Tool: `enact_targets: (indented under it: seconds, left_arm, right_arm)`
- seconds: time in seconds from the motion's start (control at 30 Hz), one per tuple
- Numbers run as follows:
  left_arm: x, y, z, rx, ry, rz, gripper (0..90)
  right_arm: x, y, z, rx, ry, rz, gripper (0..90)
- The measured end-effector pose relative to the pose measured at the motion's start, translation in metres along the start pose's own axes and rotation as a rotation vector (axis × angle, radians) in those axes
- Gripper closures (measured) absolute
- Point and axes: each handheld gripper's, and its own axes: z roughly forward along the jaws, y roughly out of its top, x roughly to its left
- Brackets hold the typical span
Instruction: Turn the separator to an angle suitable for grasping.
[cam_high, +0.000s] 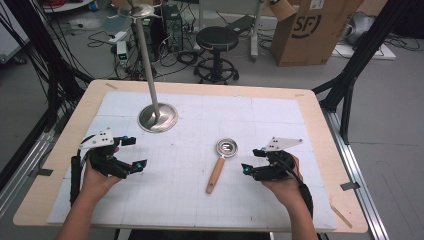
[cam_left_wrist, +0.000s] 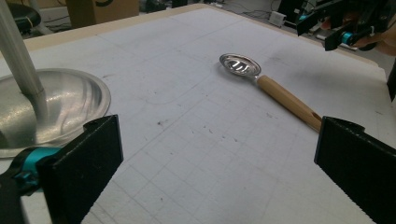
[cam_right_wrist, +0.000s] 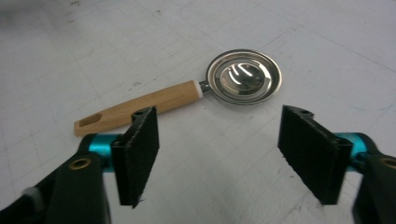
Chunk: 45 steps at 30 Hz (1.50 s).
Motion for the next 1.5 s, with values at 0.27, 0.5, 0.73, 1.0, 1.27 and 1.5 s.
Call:
enact_targets:
  seconds: [0.27, 0.5, 0.73, 1.0, 1.27, 1.5]
  left_arm:
    - [-0.001, 0.0, 0.002, 0.009, 0.0, 0.002, 1.7]
    - [-0.001, 0.0, 0.001, 0.005, -0.002, 0.003, 1.7]
    - [-0.002, 0.001, 0.002, 0.01, -0.003, 0.007, 1.7]
    - [-0.003, 0.002, 0.002, 0.014, -0.005, 0.017, 1.7]
    - [-0.003, 0.002, 0.001, 0.009, -0.003, 0.013, 1.7]
    - [-0.005, 0.002, 0.003, 0.016, -0.008, 0.017, 1.7]
  right_arm:
    - [0.006, 0.001, 0.009, 0.048, 0.043, -0.031, 43.2]
    - [0.013, 0.001, 0.019, 0.079, 0.061, -0.066, 52.3]
    - [0.021, 0.002, 0.028, 0.112, 0.133, -0.075, 64.1]
    - [0.033, 0.004, 0.04, 0.153, 0.169, -0.102, 74.6]
    - [0.048, 0.005, 0.054, 0.207, 0.238, -0.143, 89.5]
    - [0.056, 0.006, 0.063, 0.247, 0.26, -0.16, 89.6]
